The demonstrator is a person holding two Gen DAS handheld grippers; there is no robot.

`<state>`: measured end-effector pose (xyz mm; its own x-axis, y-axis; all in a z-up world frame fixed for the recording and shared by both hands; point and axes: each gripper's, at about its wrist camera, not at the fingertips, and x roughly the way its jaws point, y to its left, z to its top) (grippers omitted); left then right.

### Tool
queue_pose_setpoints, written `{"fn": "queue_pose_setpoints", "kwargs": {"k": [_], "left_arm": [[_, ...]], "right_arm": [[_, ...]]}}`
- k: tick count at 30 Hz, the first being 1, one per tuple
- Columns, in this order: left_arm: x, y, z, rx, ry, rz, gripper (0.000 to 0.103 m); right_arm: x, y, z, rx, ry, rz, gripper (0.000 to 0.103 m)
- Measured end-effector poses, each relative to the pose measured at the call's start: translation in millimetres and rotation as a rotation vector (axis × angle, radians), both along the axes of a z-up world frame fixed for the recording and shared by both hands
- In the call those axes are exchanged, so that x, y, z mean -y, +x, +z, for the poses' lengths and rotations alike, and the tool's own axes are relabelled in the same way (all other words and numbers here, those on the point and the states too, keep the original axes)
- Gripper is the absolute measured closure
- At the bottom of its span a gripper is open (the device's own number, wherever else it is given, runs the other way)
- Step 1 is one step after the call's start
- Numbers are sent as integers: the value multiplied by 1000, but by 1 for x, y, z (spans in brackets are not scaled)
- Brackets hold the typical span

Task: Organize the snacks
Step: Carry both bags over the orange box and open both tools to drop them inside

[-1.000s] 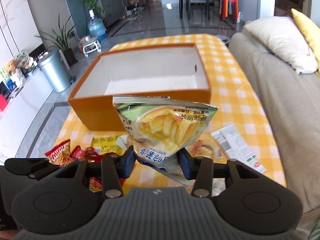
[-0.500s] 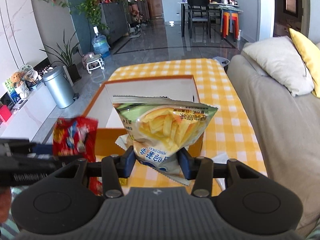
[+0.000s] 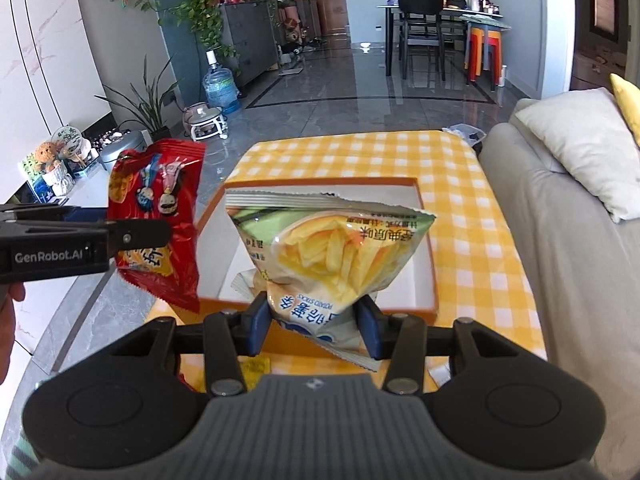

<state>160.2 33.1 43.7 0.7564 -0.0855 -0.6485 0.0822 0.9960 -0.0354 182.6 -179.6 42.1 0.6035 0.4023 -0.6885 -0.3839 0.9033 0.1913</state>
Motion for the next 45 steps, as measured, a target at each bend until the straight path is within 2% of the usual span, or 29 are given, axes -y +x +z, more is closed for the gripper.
{"fn": "queue_pose_setpoints", "kwargs": {"k": [5, 8, 10, 13, 17, 25, 27, 30, 34, 38, 45], "left_arm": [[-9, 32, -3, -43, 14, -6, 42], [-15, 51, -14, -111, 16, -12, 42], [-20, 67, -26, -184, 2, -17, 42], [-24, 87, -45, -306, 14, -14, 42], [-20, 105, -65, -412, 51, -44, 42], [-1, 137, -95, -609, 176, -100, 43], [3, 141, -100, -646, 205, -117, 60], [7, 146, -105, -703, 184, -133, 60], [14, 146, -108, -714, 242, -145, 60], [15, 144, -107, -702, 232, -137, 60], [13, 140, -99, -662, 262, -128, 52]], "right_arm": [[-17, 43, 0, -42, 19, 37, 59], [-29, 75, -5, -111, 38, 61, 59], [-38, 96, -13, -166, 47, 84, 59], [-53, 119, -35, -258, 12, 147, 59], [-61, 145, -70, -399, 0, 188, 59], [-72, 181, -123, -609, -24, 234, 59], [-76, 184, -128, -629, -52, 248, 59], [-85, 188, -137, -652, -82, 279, 59], [-98, 190, -145, -666, -116, 298, 58], [-107, 191, -151, -678, -131, 301, 58], [-106, 186, -153, -685, -127, 301, 55]]}}
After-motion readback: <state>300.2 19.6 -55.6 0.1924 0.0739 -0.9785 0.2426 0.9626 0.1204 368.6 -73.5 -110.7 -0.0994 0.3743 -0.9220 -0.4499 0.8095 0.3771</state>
